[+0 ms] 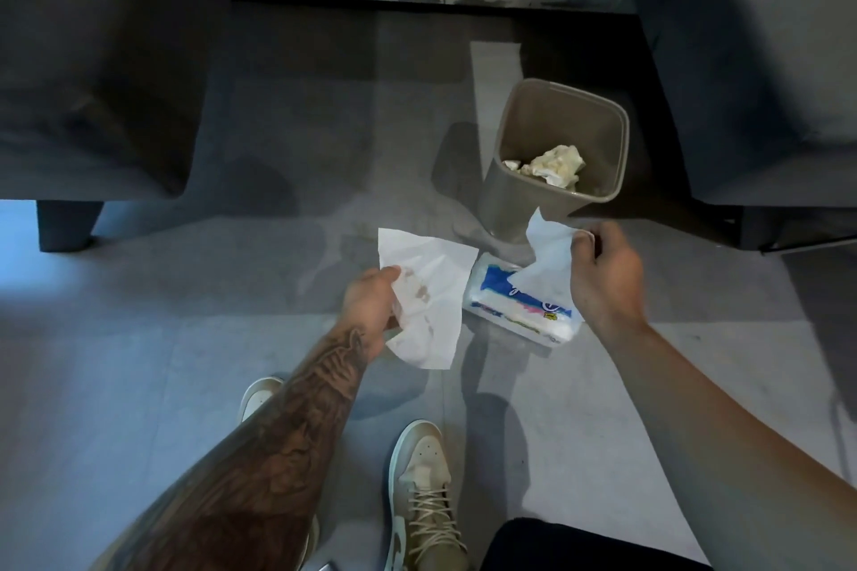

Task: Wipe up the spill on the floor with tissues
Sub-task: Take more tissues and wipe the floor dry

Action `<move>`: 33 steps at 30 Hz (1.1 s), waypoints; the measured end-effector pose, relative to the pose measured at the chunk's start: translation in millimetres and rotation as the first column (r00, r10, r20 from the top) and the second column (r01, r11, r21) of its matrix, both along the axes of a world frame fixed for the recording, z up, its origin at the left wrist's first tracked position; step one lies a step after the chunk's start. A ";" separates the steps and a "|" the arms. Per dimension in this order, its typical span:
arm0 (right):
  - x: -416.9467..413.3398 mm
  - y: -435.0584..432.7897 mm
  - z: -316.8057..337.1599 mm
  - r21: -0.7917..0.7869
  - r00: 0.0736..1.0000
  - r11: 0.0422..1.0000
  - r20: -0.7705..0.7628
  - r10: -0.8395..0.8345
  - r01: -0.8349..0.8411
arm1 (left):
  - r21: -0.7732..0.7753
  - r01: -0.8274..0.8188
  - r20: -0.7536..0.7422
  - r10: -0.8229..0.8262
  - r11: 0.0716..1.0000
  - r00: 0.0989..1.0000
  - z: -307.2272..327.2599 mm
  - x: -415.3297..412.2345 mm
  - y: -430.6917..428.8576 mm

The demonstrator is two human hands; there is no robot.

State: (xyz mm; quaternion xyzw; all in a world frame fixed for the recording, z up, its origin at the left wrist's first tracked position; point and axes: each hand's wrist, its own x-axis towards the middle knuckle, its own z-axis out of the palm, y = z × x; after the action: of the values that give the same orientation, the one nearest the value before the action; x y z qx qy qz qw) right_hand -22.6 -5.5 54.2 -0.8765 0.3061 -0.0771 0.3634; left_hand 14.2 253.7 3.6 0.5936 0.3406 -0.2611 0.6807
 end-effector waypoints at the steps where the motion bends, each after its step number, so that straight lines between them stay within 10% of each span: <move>1: 0.1 4.8 1.8 0.017 1.000 1.000 0.008 -0.016 0.016 | -0.001 0.002 -0.002 -0.002 1.000 1.000 0.7 -0.1 -0.1; 11: 4.5 92.3 8.1 0.163 0.975 0.967 0.142 0.172 -0.194 | -0.070 0.020 -0.030 -0.022 0.997 0.999 5.1 0.0 5.3; 25: -29.4 206.9 -68.5 0.280 0.698 0.659 0.063 0.713 -0.698 | -0.200 0.075 -0.014 -0.079 0.977 0.997 -21.9 -25.5 71.6; 30: -36.4 210.9 -110.2 0.169 0.941 0.929 -0.019 0.338 -0.330 | -0.130 -0.039 -0.056 0.032 0.991 0.998 -53.6 -42.9 116.7; 33: -30.8 205.9 -137.4 0.627 0.980 0.777 -0.185 0.076 0.058 | -0.143 -0.089 -0.142 0.069 0.986 0.987 -70.2 -50.0 137.7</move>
State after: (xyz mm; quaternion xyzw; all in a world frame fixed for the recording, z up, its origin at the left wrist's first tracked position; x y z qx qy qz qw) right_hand -53.5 200.4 -83.2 -0.7095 0.3449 0.1197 0.6028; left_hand -35.8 391.4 -66.6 0.5079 0.3893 -0.2986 0.7080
